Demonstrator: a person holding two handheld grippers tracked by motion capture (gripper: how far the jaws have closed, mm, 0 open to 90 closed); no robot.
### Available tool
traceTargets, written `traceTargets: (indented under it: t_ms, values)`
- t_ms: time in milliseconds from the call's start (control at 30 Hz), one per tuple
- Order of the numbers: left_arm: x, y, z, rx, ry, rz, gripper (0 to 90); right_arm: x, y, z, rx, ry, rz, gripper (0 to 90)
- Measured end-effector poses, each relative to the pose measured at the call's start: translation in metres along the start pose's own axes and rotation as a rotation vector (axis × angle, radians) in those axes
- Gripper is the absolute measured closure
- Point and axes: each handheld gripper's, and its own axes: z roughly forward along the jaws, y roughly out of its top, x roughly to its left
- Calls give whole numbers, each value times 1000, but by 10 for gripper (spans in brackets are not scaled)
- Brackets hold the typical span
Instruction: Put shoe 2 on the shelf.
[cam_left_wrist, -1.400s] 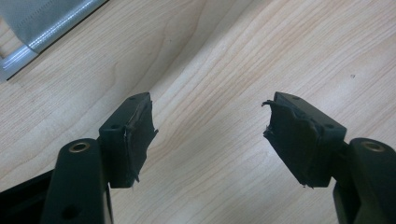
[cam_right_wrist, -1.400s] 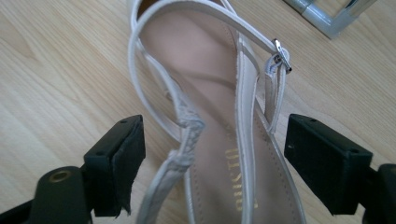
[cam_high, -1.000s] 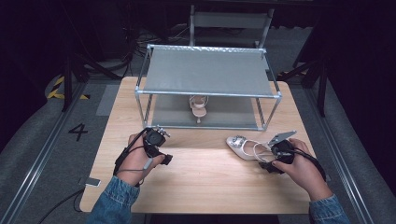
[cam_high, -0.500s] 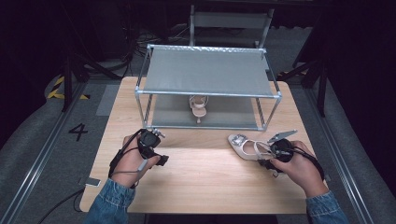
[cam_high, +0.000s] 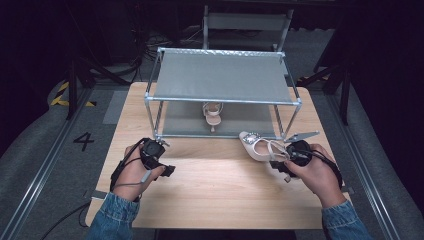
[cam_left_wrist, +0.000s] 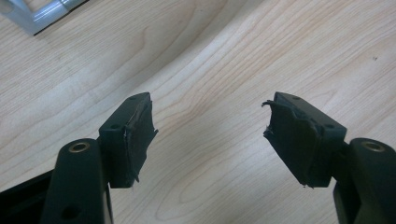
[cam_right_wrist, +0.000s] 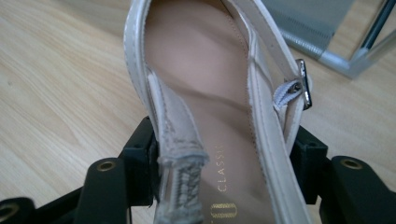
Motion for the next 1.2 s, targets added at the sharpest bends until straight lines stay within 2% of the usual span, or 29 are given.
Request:
traceTargets:
  t_ms: [333, 433, 700, 733, 1000, 1067, 1200]
  values:
    - [5, -10, -5, -5, 6, -16, 310, 3, 35, 12, -1, -44, 44, 404]
    - [6, -13, -6, -5, 6, -33, 309, 4, 46, 20, 1, -56, 55, 404]
    - [9, -19, -10, -11, 14, -36, 309, 3, 70, 42, -3, -87, 93, 402]
    - [9, -20, -10, -5, 10, -48, 309, 4, 73, 47, -3, -87, 99, 402]
    - [10, -19, -8, -4, 6, -44, 310, 8, 83, 69, 9, -90, 107, 403]
    - [10, -19, -8, -3, 4, -39, 309, 10, 87, 78, 11, -92, 129, 402]
    - [10, -18, -7, 1, 1, -42, 310, 10, 91, 84, -6, -97, 159, 402]
